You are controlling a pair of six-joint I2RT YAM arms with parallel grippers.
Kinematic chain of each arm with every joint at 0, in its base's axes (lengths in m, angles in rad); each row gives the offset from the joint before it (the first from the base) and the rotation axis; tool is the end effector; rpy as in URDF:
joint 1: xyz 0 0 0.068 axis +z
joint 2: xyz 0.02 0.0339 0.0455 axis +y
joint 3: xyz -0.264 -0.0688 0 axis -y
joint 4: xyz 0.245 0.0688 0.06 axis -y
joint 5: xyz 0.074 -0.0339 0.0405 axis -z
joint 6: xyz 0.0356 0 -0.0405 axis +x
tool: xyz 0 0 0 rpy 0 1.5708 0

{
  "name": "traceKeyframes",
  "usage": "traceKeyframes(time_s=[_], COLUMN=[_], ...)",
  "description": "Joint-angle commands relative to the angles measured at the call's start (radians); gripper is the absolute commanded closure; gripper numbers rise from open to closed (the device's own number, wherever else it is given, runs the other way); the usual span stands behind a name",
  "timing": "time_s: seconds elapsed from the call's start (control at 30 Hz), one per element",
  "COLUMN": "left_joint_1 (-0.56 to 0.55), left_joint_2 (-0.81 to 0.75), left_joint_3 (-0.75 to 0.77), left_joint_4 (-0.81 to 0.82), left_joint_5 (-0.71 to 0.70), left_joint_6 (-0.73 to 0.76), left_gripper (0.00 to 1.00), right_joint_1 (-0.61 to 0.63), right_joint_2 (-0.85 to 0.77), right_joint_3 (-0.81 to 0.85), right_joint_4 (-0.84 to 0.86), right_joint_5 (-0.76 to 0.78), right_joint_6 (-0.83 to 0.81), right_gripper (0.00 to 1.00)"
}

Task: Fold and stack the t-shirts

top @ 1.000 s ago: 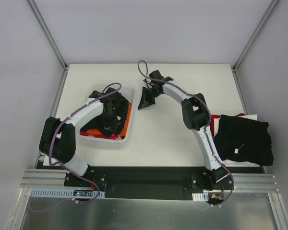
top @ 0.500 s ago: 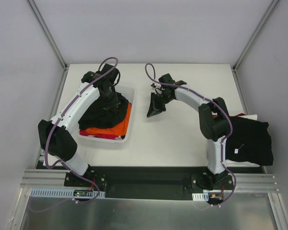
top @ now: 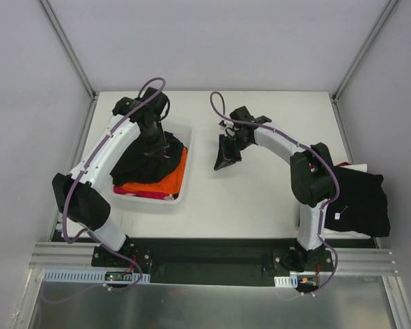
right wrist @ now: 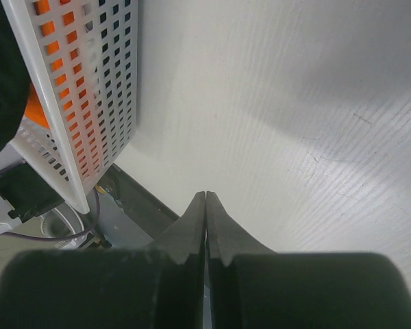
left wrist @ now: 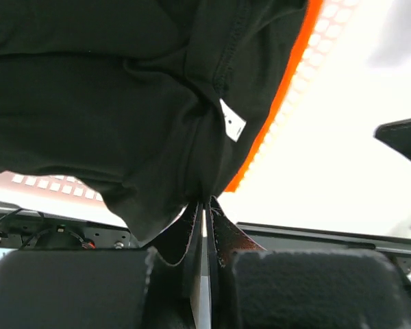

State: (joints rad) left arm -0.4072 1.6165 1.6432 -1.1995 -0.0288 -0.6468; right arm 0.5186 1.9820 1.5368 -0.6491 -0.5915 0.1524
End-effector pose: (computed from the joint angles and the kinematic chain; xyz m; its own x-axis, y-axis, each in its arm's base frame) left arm 0.2923 -0.1249 0.3427 -0.9079 -0.2645 -0.3253 -0.2024 0.9560 -0.2124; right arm 0.3549 0.2254 0.2121 -0.8590 -0.3451 -0.3781 -0.5091 0.6542 0.5594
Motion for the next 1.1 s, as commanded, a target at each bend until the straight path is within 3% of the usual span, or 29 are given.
traceKeyframes(time_s=[0.0, 0.03, 0.13, 0.17, 0.2, 0.23, 0.3, 0.43, 0.47, 0.53, 0.6, 0.63, 0.73, 0.83, 1.07], left_joint_1=[-0.013, -0.013, -0.013, -0.013, -0.013, -0.013, -0.013, -0.012, -0.013, -0.012, -0.005, 0.002, 0.007, 0.022, 0.197], left_joint_2=[-0.047, -0.052, -0.089, -0.110, -0.121, -0.128, -0.153, -0.216, -0.216, -0.181, -0.130, -0.056, 0.099, 0.225, 0.489], left_joint_3=[0.093, 0.099, 0.101, 0.099, 0.098, 0.090, 0.066, 0.004, -0.002, 0.000, 0.022, 0.044, 0.182, 0.325, 0.585], left_joint_4=[-0.094, -0.100, -0.112, -0.117, -0.132, -0.147, -0.179, -0.181, -0.178, -0.161, -0.137, -0.130, -0.117, -0.083, 0.014], left_joint_5=[0.013, 0.027, 0.099, 0.112, 0.118, 0.121, 0.121, 0.070, 0.034, -0.029, -0.066, -0.075, -0.135, -0.163, -0.059], left_joint_6=[0.006, 0.009, 0.033, 0.039, 0.045, 0.050, 0.055, 0.038, 0.038, 0.042, 0.068, 0.076, 0.108, 0.142, 0.150], left_gripper=[1.00, 1.00, 0.59, 0.41, 0.10, 0.01, 0.01, 0.01, 0.07, 0.33, 0.43, 0.63, 1.00, 1.00, 1.00], right_joint_1=[0.003, 0.003, 0.009, 0.012, 0.012, 0.015, 0.018, 0.023, 0.026, 0.031, 0.038, 0.041, 0.052, 0.054, 0.054], right_joint_2=[-0.019, -0.017, -0.002, 0.001, 0.003, 0.012, 0.021, 0.047, 0.060, 0.072, 0.084, 0.086, 0.083, 0.049, -0.049], right_joint_3=[0.029, 0.032, 0.043, 0.046, 0.051, 0.054, 0.060, 0.092, 0.098, 0.108, 0.121, 0.123, 0.115, 0.077, -0.035], right_joint_4=[-0.032, -0.032, -0.037, -0.040, -0.041, -0.044, -0.047, -0.060, -0.063, -0.069, -0.072, -0.075, -0.083, -0.080, -0.081], right_joint_5=[0.010, 0.009, 0.009, 0.007, 0.007, 0.009, 0.006, -0.001, -0.002, -0.005, -0.008, -0.007, 0.001, 0.021, 0.070], right_joint_6=[-0.025, -0.024, -0.024, -0.022, -0.025, -0.025, -0.025, -0.028, -0.028, -0.028, -0.028, -0.030, -0.036, -0.040, -0.050], right_gripper=[0.99, 0.99, 0.99, 0.99, 0.99, 0.99, 0.99, 0.99, 0.99, 0.99, 0.99, 0.99, 0.99, 0.99, 0.99])
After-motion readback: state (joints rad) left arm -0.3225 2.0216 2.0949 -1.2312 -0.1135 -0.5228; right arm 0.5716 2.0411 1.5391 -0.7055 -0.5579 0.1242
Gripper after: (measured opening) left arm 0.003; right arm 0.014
